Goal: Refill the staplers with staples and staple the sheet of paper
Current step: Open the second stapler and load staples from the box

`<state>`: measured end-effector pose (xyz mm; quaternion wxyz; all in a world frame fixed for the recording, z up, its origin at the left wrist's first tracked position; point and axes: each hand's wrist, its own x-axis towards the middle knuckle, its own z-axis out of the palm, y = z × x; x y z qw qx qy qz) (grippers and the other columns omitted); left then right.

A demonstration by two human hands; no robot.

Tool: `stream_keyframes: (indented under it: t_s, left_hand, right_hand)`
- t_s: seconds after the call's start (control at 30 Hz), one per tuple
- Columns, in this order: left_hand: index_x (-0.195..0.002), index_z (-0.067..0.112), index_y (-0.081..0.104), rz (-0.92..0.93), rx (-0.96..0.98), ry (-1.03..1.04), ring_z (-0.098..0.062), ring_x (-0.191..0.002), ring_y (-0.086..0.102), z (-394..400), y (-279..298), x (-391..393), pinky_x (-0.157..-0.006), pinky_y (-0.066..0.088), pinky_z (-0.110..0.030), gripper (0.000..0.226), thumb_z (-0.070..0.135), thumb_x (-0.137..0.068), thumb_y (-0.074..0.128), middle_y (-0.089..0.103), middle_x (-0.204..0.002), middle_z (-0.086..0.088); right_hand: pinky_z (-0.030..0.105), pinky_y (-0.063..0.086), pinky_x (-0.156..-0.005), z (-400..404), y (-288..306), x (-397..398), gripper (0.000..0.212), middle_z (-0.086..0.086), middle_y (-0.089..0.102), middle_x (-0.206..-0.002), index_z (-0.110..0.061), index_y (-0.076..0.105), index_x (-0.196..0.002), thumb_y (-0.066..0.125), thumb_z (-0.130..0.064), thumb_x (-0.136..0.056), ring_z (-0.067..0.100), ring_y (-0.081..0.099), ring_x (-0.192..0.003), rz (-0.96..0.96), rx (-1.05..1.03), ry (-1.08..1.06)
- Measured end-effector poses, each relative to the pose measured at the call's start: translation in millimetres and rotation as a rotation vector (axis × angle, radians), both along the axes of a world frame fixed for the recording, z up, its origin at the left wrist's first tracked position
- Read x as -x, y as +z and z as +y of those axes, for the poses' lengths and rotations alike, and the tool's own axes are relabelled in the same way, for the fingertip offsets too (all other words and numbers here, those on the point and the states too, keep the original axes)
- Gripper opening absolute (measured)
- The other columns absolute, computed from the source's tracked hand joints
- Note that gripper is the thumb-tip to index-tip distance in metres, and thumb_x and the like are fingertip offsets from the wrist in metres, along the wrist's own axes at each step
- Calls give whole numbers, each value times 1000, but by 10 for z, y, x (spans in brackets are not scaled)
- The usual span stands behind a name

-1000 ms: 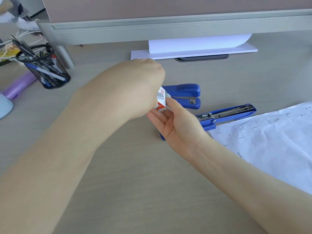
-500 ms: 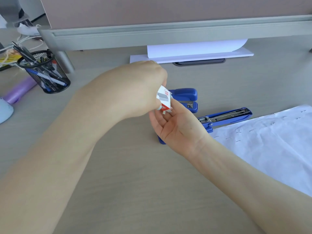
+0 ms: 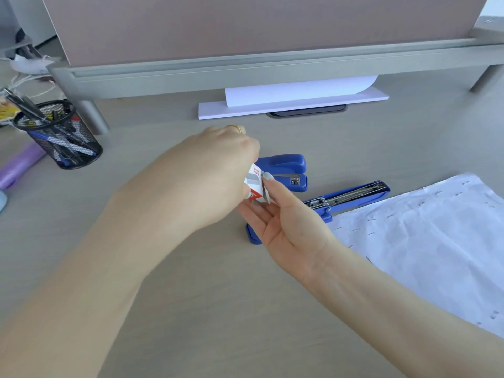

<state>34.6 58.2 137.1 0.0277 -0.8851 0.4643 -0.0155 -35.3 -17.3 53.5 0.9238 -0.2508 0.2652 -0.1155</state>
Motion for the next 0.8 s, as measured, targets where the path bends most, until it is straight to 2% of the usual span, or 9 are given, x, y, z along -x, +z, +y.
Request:
stream_keyframes:
  t_s: [0.13, 0.23, 0.33, 0.47, 0.53, 0.6, 0.67, 0.73, 0.8]
  left_hand:
    - [-110, 23, 51, 116, 150, -15, -15, -91, 40, 71, -62, -51, -63, 27, -27, 28, 26, -84, 58, 47, -107, 3]
    - [-108, 28, 49, 198, 271, 0, -10, -89, 37, 153, -149, -84, -58, 24, -26, 27, 26, -83, 58, 44, -104, 8]
    - [-109, 27, 48, 265, 361, 18, -12, -97, 40, 192, -324, -110, -62, 23, -23, 30, 25, -82, 60, 44, -104, 10]
    - [-128, 29, 44, 265, 491, 45, -16, -106, 42, 214, -610, -110, -71, 27, -21, 51, 22, -81, 61, 46, -114, 3]
    - [-134, 33, 39, 294, 560, 49, -10, -98, 42, 221, -772, -93, -64, 27, -18, 59, 18, -81, 60, 42, -110, 6]
    - [-134, 36, 37, 341, 619, 42, -1, -86, 39, 222, -903, -84, -63, 34, -15, 59, 16, -82, 57, 37, -103, 12]
    - [-130, 32, 41, 376, 668, 26, 0, -86, 40, 217, -988, -104, -67, 35, -11, 53, 13, -83, 54, 37, -104, 12]
    - [-123, 28, 47, 377, 697, 36, -3, -89, 41, 228, -1033, -145, -66, 34, -17, 42, 13, -85, 53, 38, -107, 11]
    - [-114, 27, 49, 350, 694, 77, -6, -87, 43, 250, -1069, -196, -66, 38, -23, 30, 15, -86, 53, 38, -108, 10]
  right_hand:
    - [23, 59, -70, -21, 29, 7, 20, 4, 75, -85, -11, 71, -76, 56, -13, -89, 13, 71, -72, -29, 58, -44]
    - [24, 58, -74, -66, 24, -4, 18, 3, 75, -81, -10, 69, -78, 57, -16, -89, 13, 71, -74, -31, 129, -60]
    - [24, 57, -79, -91, -16, -19, 18, 5, 75, -84, -7, 70, -82, 57, -18, -89, 14, 71, -79, -13, 269, -59]
    - [27, 57, -78, -160, -55, -81, 18, 5, 76, -88, -10, 73, -86, 57, -17, -89, 17, 71, -87, 81, 758, -49]
    - [29, 57, -78, -202, -40, -99, 16, -3, 75, -83, -16, 74, -86, 59, -19, -88, 14, 71, -84, 114, 1068, -23]
    - [24, 55, -79, -216, -26, -113, 15, -12, 74, -81, -19, 75, -86, 60, -20, -87, 6, 69, -80, 117, 1263, 3]
    - [19, 53, -78, -219, -36, -131, 15, -18, 72, -80, -20, 75, -84, 60, -21, -87, 0, 67, -78, 121, 1307, -8]
    - [20, 54, -79, -237, -57, -137, 16, -19, 72, -76, -25, 74, -80, 60, -24, -87, -1, 67, -80, 138, 1265, -48]
    - [18, 56, -68, -271, -46, -112, 18, -18, 71, -67, -28, 71, -76, 59, -25, -88, 0, 68, -73, 145, 1216, -92]
